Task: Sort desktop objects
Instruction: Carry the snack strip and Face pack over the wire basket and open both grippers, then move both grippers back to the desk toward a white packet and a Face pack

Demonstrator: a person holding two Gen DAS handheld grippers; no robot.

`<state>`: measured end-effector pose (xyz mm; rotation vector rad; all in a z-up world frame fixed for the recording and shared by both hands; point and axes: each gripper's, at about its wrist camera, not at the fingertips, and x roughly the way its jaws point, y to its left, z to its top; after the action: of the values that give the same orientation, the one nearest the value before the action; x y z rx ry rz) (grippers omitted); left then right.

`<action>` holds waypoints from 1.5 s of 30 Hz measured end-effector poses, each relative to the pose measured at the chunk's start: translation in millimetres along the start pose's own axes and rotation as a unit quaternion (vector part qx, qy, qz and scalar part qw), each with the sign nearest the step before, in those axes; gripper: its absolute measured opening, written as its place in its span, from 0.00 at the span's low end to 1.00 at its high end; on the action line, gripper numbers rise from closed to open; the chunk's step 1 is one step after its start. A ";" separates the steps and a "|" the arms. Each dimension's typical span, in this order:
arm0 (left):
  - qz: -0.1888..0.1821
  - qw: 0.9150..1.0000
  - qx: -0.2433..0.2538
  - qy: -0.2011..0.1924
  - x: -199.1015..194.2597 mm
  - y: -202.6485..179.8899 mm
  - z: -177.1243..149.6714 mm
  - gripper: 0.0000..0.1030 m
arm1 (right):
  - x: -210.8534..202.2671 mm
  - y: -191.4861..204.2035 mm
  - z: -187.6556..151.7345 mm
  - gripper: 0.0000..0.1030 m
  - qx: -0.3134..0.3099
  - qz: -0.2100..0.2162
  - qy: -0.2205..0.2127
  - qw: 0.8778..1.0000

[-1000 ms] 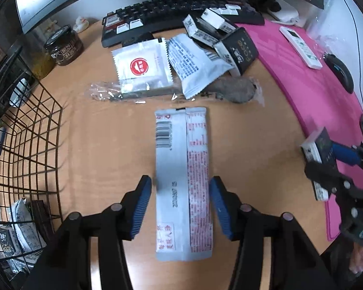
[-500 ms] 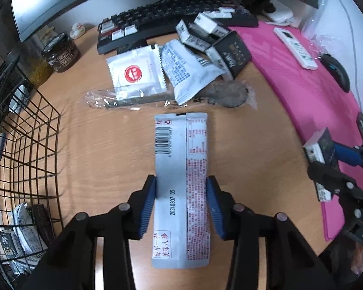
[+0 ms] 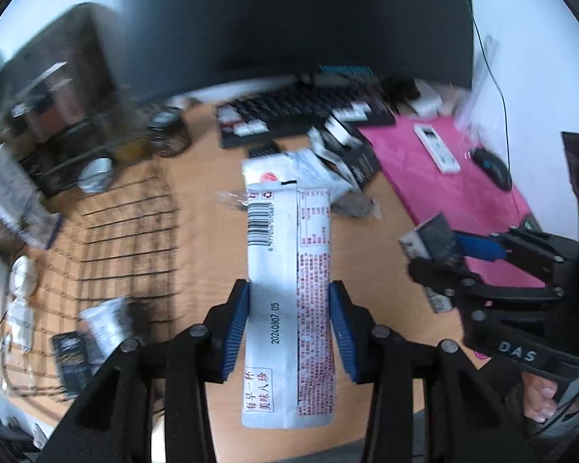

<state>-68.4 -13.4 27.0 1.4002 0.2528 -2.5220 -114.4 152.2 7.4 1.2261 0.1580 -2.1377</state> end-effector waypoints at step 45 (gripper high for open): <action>0.073 0.984 -0.156 -0.054 -62.0 162.9 -49.1 0.70 | 35.4 160.4 50.8 0.52 -0.087 0.090 -0.008 0.992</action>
<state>50.9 -147.8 48.8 1.1145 0.4828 -2.3087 -67.9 -9.9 40.7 1.0797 0.2129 -1.9352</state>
